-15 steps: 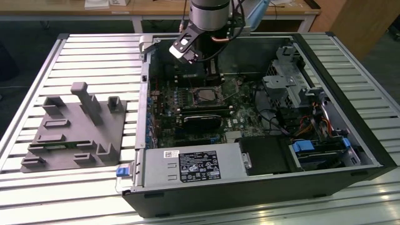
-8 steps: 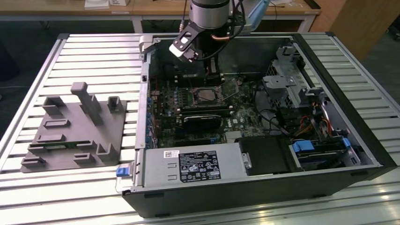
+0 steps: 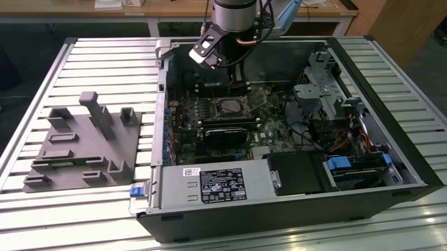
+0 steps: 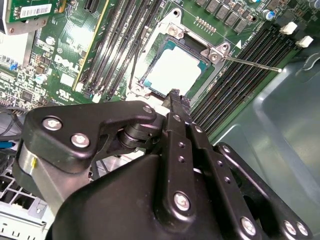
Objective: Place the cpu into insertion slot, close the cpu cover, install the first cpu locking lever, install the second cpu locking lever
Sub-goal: 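Close the cpu cover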
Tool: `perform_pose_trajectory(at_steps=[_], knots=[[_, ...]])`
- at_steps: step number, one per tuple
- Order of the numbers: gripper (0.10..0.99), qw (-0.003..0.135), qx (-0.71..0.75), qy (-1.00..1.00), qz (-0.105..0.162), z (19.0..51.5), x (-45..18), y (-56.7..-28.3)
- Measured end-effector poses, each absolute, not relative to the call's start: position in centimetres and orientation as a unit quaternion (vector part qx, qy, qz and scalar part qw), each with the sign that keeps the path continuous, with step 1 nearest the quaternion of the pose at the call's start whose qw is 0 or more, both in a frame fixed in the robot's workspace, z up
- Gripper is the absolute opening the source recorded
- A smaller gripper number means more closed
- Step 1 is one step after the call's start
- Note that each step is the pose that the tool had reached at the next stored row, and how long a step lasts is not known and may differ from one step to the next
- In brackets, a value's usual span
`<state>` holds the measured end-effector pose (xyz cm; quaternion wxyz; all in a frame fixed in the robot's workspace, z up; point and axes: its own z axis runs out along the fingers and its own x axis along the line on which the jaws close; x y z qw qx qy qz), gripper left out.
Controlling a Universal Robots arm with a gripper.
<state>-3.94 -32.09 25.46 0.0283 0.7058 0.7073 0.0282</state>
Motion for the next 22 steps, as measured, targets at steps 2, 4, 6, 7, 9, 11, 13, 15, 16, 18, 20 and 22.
perform_pose_trajectory(at_steps=[2, 4, 6, 7, 9, 11, 13, 15, 16, 18, 20, 22], knots=[[0.106, 0.028, 0.706, 0.707, 0.028, 25.64, -3.94, -32.09], [0.106, 0.028, 0.706, 0.707, 0.028, 25.93, -3.94, -32.09], [0.106, 0.028, 0.706, 0.707, 0.028, 26.18, -3.94, -32.09], [0.106, 0.028, 0.706, 0.707, 0.029, 26.18, -3.94, -32.09], [0.106, 0.028, 0.706, 0.707, 0.029, 26.20, -3.94, -32.09], [0.106, 0.028, 0.706, 0.707, 0.028, 26.22, -3.93, -32.09], [0.106, 0.028, 0.706, 0.707, 0.028, 26.22, -3.79, -32.09], [0.106, 0.028, 0.706, 0.707, 0.028, 26.22, -3.62, -32.09], [0.106, 0.028, 0.706, 0.707, 0.028, 26.22, -3.53, -32.09], [0.106, 0.028, 0.706, 0.707, 0.028, 26.22, -3.35, -32.09], [0.106, 0.028, 0.706, 0.707, 0.028, 26.22, -3.18, -32.09], [0.106, 0.028, 0.706, 0.707, 0.028, 26.22, -2.99, -32.09]])
